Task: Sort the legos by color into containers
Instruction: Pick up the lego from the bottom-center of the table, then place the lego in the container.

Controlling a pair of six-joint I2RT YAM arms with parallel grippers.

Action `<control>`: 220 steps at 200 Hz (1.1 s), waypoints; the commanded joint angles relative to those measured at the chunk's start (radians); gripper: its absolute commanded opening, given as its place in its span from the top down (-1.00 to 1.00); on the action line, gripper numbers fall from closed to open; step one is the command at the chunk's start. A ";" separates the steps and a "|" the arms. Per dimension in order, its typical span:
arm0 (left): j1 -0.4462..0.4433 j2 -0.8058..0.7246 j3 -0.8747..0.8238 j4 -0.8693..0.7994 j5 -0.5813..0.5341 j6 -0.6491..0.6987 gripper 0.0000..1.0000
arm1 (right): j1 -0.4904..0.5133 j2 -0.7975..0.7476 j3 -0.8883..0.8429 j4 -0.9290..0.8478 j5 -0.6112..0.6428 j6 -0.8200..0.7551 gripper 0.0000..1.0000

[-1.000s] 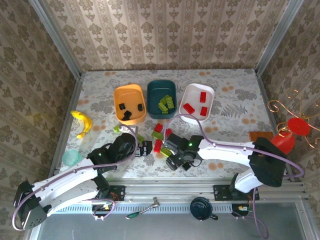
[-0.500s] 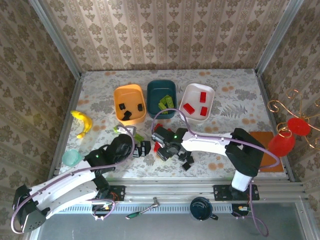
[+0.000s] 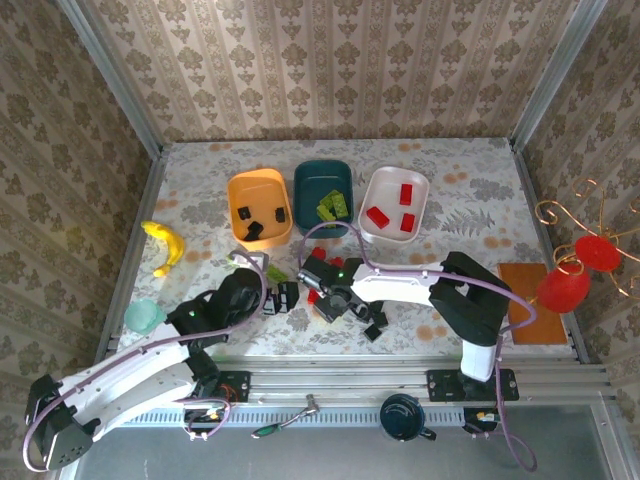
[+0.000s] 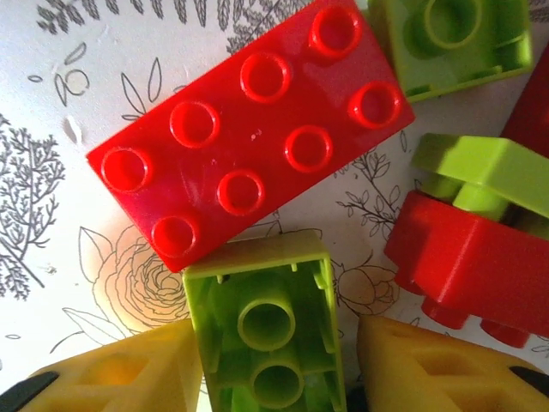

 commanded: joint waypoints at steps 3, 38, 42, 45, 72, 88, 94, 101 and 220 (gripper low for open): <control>0.010 -0.013 -0.016 -0.012 0.015 -0.017 -1.00 | 0.015 0.028 0.027 -0.035 0.021 -0.022 0.08; 0.012 -0.026 -0.012 -0.019 0.016 -0.012 -1.00 | 0.001 -0.080 -0.030 0.039 -0.064 -0.021 0.43; 0.012 -0.029 -0.011 -0.021 0.016 -0.012 -1.00 | -0.004 -0.096 -0.034 0.041 -0.078 -0.021 0.46; 0.012 -0.031 -0.011 -0.022 0.015 -0.010 -1.00 | -0.007 -0.112 -0.038 0.042 -0.090 -0.021 0.48; 0.014 -0.047 -0.008 -0.034 0.009 -0.005 -1.00 | -0.043 -0.248 -0.058 0.070 -0.208 -0.014 0.53; 0.013 -0.055 -0.010 -0.039 0.001 -0.003 -1.00 | -0.109 -0.312 -0.059 0.130 -0.303 0.024 0.53; 0.014 -0.057 -0.010 -0.040 -0.003 -0.005 -1.00 | -0.143 -0.322 -0.054 0.158 -0.333 0.045 0.53; 0.014 -0.059 -0.010 -0.038 -0.005 -0.005 -1.00 | -0.182 -0.324 -0.040 0.186 -0.357 0.070 0.54; 0.019 0.000 0.007 -0.018 0.024 0.000 -1.00 | -0.399 0.299 0.757 -0.042 -0.044 0.178 0.39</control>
